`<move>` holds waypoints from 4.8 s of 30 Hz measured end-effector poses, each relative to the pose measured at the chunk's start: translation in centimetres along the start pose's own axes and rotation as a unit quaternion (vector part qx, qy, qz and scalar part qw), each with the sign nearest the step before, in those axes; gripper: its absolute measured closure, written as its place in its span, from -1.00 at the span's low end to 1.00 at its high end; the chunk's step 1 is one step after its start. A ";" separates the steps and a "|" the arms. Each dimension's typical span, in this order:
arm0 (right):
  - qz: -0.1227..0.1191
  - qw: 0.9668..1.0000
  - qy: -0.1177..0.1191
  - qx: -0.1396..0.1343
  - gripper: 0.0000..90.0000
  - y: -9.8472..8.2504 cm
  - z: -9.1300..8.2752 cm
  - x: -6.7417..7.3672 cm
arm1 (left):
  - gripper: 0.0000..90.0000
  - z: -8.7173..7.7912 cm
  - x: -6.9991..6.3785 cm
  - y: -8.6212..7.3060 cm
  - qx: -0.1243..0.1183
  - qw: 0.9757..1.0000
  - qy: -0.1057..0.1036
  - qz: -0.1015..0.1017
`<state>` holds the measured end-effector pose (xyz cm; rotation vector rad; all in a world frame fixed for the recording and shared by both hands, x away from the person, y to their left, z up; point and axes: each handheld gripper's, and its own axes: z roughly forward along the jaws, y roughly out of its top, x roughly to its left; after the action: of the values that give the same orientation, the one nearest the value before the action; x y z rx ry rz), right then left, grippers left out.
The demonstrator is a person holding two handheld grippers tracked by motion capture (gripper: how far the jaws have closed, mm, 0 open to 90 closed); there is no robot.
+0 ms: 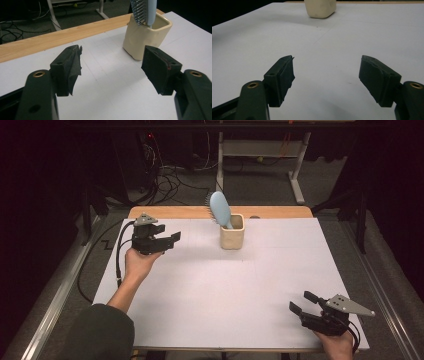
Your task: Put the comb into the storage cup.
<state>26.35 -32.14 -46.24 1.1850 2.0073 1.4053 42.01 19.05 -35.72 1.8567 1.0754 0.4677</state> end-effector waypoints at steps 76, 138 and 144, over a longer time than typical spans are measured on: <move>0.001 1.000 0.001 -0.001 -0.36 0.0 0.0 0.0 | -0.30 -5.3 1.3 -3.4 -0.012 0.999 0.032 0.004; 0.002 1.000 0.000 -0.002 -0.36 0.0 -0.1 0.0 | -0.31 -8.7 1.0 -7.0 -0.029 0.999 0.021 -0.010; 0.001 1.000 -0.001 -0.002 -0.36 0.0 -0.1 0.0 | -0.31 -8.9 1.0 -7.4 -0.028 0.999 0.021 -0.011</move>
<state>26.32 -32.19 -46.21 1.1869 2.0013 1.4096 32.92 25.98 -37.53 1.7922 1.0982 0.5210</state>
